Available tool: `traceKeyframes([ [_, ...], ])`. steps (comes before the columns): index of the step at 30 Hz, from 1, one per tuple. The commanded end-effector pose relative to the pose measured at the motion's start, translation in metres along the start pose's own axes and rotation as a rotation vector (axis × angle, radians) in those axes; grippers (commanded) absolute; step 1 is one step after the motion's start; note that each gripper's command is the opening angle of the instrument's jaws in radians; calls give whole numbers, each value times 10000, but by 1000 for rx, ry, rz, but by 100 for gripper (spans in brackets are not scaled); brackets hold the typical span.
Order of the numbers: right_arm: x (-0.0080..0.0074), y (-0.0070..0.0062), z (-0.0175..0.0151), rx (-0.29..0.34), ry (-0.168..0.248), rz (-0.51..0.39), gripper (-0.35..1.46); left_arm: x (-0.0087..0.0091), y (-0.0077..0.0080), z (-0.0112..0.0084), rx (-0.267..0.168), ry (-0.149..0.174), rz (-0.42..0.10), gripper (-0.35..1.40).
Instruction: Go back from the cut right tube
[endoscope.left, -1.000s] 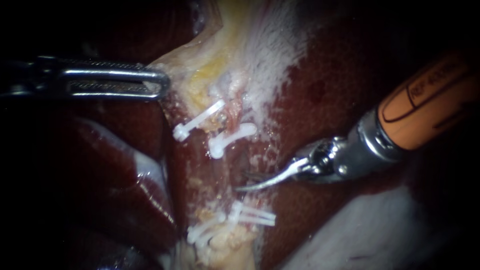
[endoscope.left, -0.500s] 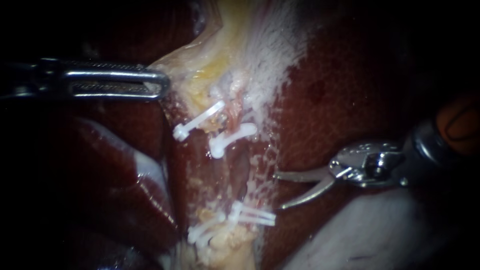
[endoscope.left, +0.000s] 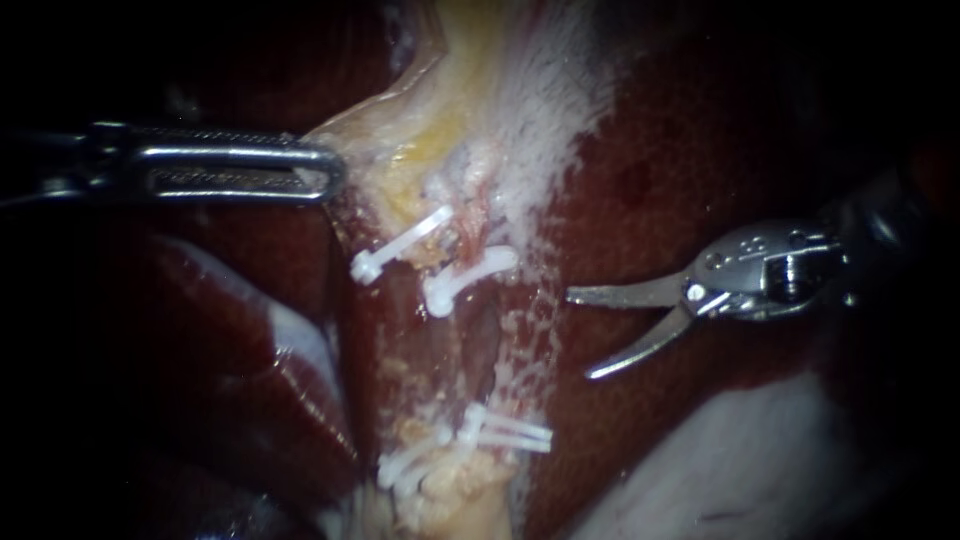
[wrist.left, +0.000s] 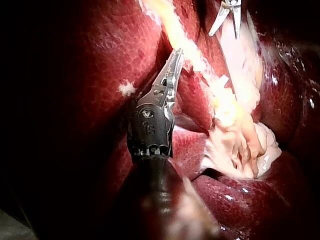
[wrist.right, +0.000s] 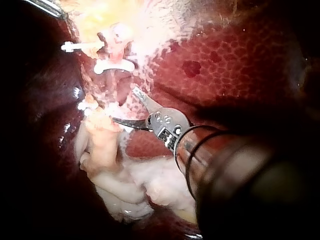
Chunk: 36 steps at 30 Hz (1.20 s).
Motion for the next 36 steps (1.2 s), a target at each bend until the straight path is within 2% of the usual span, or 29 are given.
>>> traceKeyframes([
  [1, 0, 1, -1, 0, 0, -5, 143, 1, 0, 1, -1, 5, -2, -21],
  [9, -5, 6, -10, -5, 1, -42, 143, 11, 7, 6, -5, 22, -7, -20],
  [16, -9, 7, -13, -4, 2, -49, 143, 43, 18, 22, -15, 63, -34, -20],
  [20, -10, 7, -13, -3, 2, -50, 143, 63, 17, 34, -6, 96, -50, -18],
  [24, -11, 6, -14, -3, 2, -51, 143, 76, 12, 46, 4, 114, -66, -18],
  [36, -12, 6, -14, -6, 2, -57, 143, 81, 5, 56, 19, 123, -73, -18],
])
